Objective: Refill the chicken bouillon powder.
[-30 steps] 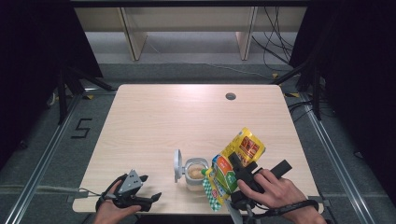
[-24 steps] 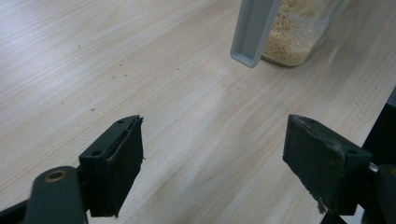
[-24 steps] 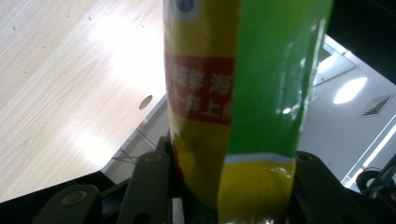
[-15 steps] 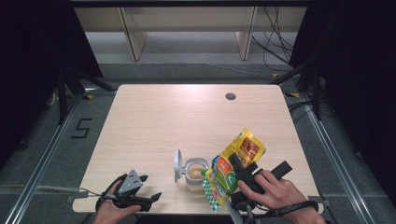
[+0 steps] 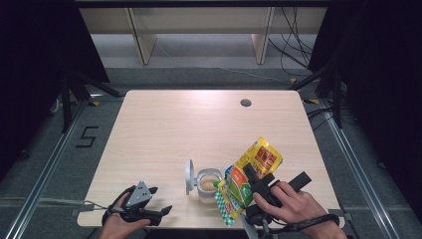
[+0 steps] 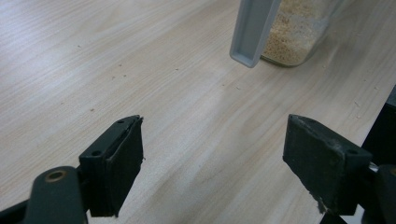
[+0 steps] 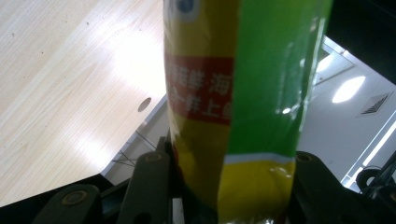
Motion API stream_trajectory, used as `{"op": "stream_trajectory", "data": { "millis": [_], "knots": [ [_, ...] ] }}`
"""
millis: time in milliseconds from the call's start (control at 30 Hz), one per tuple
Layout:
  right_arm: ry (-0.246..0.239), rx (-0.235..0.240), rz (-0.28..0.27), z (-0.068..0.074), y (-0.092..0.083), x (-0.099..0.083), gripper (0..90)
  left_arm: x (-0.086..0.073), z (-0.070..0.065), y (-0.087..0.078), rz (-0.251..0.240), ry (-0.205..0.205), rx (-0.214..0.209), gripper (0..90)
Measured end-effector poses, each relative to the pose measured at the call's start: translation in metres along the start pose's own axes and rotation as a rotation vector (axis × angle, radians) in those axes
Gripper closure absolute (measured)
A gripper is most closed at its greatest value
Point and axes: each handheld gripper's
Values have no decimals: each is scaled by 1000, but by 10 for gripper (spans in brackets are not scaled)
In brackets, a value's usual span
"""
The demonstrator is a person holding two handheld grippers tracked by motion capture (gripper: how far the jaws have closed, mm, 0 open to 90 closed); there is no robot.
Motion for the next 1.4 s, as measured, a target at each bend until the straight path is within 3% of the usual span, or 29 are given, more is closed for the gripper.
{"op": "stream_trajectory", "data": {
  "millis": [100,200,233,933,1200,1267,1400],
  "knots": [
    [13,9,-6,2,0,0,659,0,0,-1,4,-1,-2,194],
    [-17,16,-2,0,0,-1,659,0,0,-1,6,-1,-2,194],
    [76,22,12,6,-1,1,660,1,0,-1,12,1,-3,194],
    [78,5,14,5,-2,0,660,0,0,0,3,-2,-2,194],
    [88,17,12,7,-2,-1,660,0,0,0,3,-1,-2,194],
    [115,9,8,8,-2,0,660,0,0,0,4,0,-2,194],
    [113,-5,11,9,-2,0,660,0,0,0,4,-1,-2,194]
  ]
}}
Point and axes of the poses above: each handheld gripper's, and its own axes: y roughly forward along the jaws, x roughly out of its top, z roughly to its left, and after that the axes turned 4 degrees about -z, right-handed
